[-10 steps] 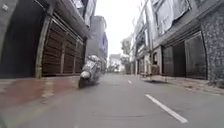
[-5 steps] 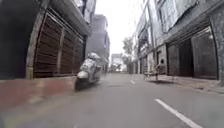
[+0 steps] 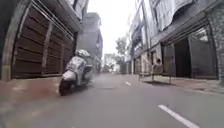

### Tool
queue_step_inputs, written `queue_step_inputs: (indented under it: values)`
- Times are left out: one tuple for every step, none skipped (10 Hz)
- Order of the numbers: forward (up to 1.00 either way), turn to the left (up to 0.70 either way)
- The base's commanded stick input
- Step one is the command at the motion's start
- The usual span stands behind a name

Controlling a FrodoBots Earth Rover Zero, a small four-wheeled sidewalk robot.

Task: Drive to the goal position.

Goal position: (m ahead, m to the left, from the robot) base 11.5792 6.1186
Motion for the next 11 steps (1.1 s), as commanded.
queue_step_inputs:
  values:
    - [1.0, 0.0]
    - [1.0, 0.0]
    - [1.0, 0.0]
    - [1.0, 0.0]
    - [1.0, 0.0]
    - [1.0, 0.0]
    - [1.0, 0.0]
    - [1.0, 0.0]
    - [1.0, 0.0]
    - [1.0, 0.0]
    - [1.0, 0.0]
